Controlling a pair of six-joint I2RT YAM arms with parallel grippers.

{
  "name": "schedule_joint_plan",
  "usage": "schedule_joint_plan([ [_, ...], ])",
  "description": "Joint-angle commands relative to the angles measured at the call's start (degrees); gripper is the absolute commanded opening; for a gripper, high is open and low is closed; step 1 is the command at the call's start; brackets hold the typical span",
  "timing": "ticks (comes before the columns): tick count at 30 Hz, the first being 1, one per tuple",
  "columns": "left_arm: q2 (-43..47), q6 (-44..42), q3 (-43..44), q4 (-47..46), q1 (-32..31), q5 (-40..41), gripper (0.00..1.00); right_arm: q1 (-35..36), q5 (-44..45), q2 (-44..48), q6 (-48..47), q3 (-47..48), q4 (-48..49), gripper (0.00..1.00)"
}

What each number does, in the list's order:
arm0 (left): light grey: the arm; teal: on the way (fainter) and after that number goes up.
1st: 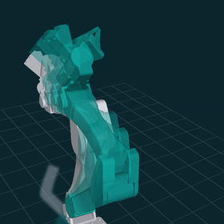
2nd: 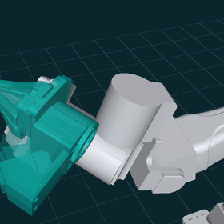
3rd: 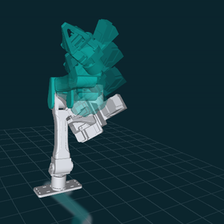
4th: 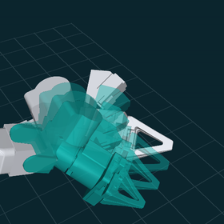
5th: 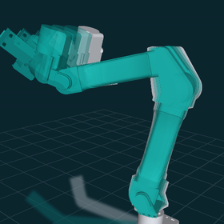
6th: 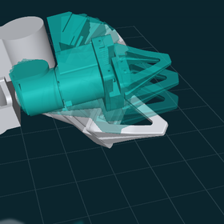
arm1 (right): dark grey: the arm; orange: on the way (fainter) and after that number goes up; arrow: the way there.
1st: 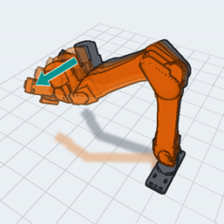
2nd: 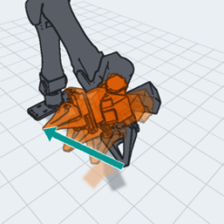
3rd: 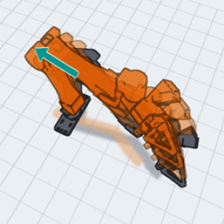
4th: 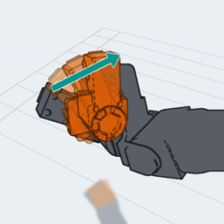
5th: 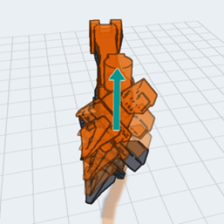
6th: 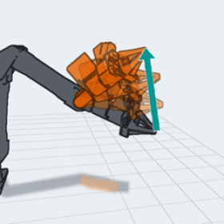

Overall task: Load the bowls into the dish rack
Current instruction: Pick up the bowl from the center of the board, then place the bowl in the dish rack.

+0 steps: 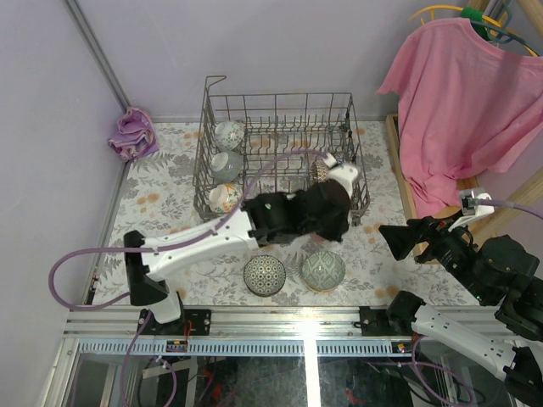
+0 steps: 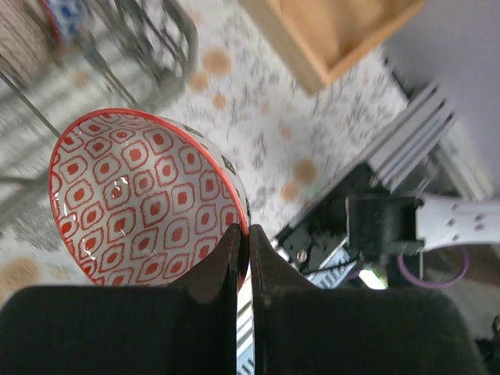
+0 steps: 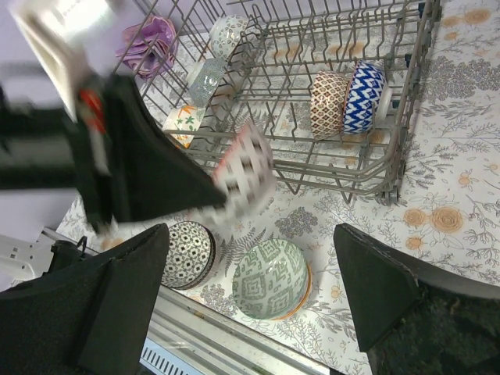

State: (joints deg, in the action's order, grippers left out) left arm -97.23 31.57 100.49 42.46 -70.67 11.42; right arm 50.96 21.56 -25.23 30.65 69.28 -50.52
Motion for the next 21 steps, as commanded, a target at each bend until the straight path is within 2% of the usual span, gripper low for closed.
schedule_joint_plan([
  [1,4.7,-5.4,6.6,-4.3,6.9,-1.5,0.0,0.1,1.0,-0.2,0.2,1.4,2.4,0.94],
  [6,5.6,-5.4,5.7,-13.7,18.2,-14.4,0.0,0.1,0.1,-0.9,0.3,0.9,3.0,0.94],
  [10,6.1,-1.6,1.3,-24.2,26.2,-23.5,0.0,0.0,-0.4,-1.8,0.4,0.7,3.1,0.94],
  [16,9.4,10.0,-15.5,-47.4,34.4,-31.6,0.0,0.1,-0.6,-1.5,0.9,-0.6,3.2,0.94],
  [21,10.0,19.7,-28.5,-68.3,36.0,-31.7,0.0,0.1,-0.7,-2.3,0.5,-0.1,2.2,0.94],
])
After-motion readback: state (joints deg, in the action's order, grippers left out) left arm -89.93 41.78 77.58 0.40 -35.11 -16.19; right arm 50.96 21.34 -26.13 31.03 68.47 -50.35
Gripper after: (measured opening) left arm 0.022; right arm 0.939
